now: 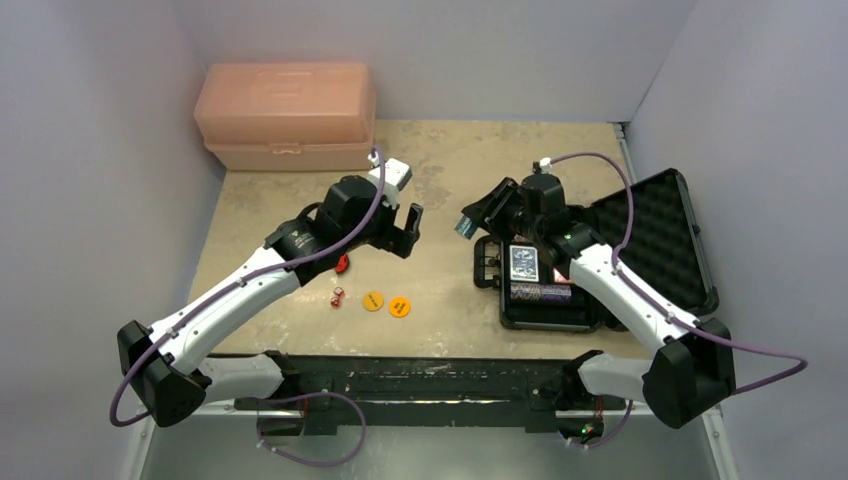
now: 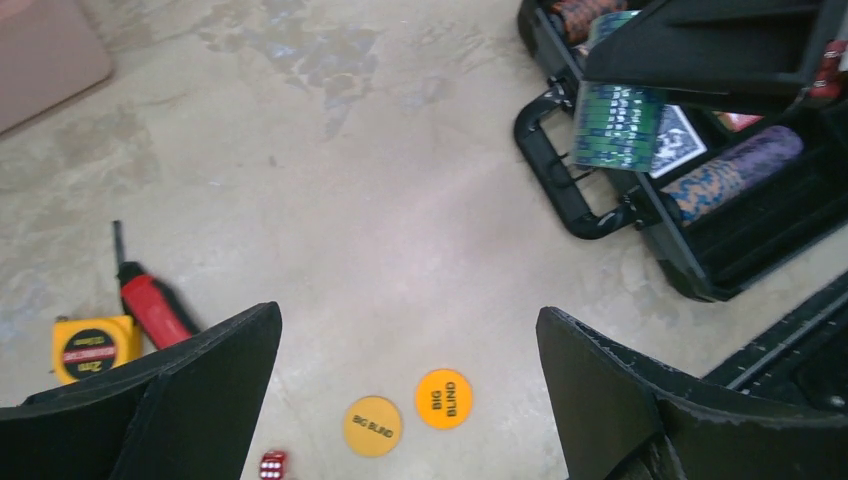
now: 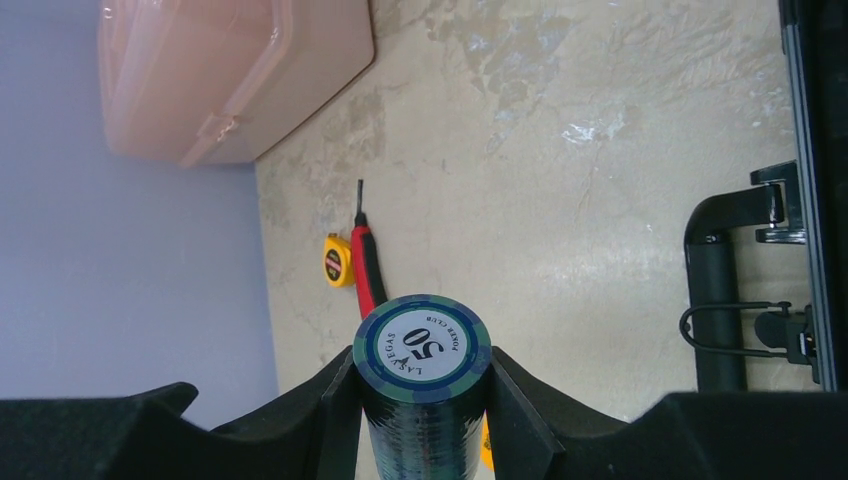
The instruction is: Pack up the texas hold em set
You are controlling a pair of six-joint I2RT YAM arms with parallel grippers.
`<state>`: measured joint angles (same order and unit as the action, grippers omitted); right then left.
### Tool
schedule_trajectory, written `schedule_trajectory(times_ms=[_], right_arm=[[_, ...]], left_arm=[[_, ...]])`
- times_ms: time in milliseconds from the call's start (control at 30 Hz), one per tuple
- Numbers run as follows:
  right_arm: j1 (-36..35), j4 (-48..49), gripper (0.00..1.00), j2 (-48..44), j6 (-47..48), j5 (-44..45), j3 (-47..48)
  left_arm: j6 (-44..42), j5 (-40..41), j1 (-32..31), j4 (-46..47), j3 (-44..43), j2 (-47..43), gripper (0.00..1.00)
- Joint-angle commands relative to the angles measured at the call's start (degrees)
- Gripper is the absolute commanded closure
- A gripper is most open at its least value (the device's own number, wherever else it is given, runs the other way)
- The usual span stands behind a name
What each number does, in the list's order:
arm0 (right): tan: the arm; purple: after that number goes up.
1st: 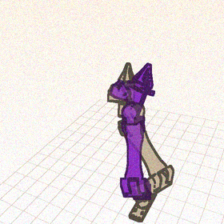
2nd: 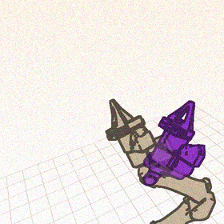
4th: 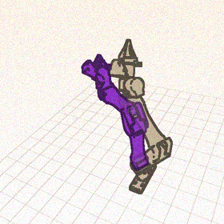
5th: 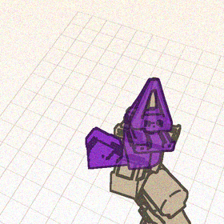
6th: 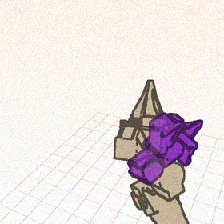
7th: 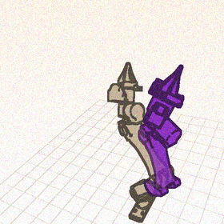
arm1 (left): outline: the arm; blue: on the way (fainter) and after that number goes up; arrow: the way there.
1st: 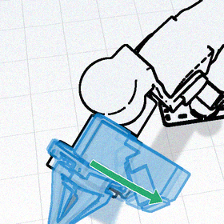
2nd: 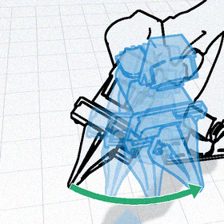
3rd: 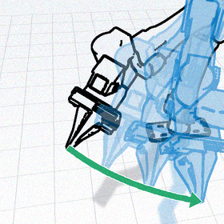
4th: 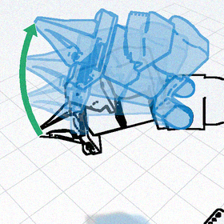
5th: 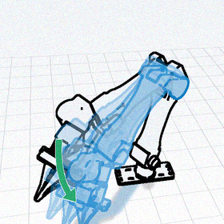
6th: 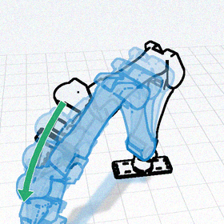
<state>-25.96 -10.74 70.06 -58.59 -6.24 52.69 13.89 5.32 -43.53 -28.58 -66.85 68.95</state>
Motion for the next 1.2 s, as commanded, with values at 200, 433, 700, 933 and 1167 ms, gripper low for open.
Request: schedule_trajectory(times_ms=[200,433,700,933,1167], right_arm=[[0.1,-6.1,1.00,-2.2,-4.7,14.9,5.9],[3.3,-10.7,1.00,-2.4,-9.1,22.6,6.8],[11.7,-14.0,1.00,2.4,-12.3,19.5,9.0],[16.6,-17.8,1.00,7.2,-14.8,20.3,12.3],[20.7,-18.8,1.00,8.9,-19.0,23.0,12.5]], left_arm=[[-7.2,16.2,0.0,0.4,-0.8,-2.9,0.01],[-9.8,21.8,0.0,1.7,2.1,-8.6,0.01],[-12.1,26.0,0.0,3.3,4.3,-12.9,0.01],[-13.3,27.0,-0.1,3.6,4.9,-14.0,0.02],[-13.6,27.0,-0.1,3.6,5.0,-14.2,0.03]])
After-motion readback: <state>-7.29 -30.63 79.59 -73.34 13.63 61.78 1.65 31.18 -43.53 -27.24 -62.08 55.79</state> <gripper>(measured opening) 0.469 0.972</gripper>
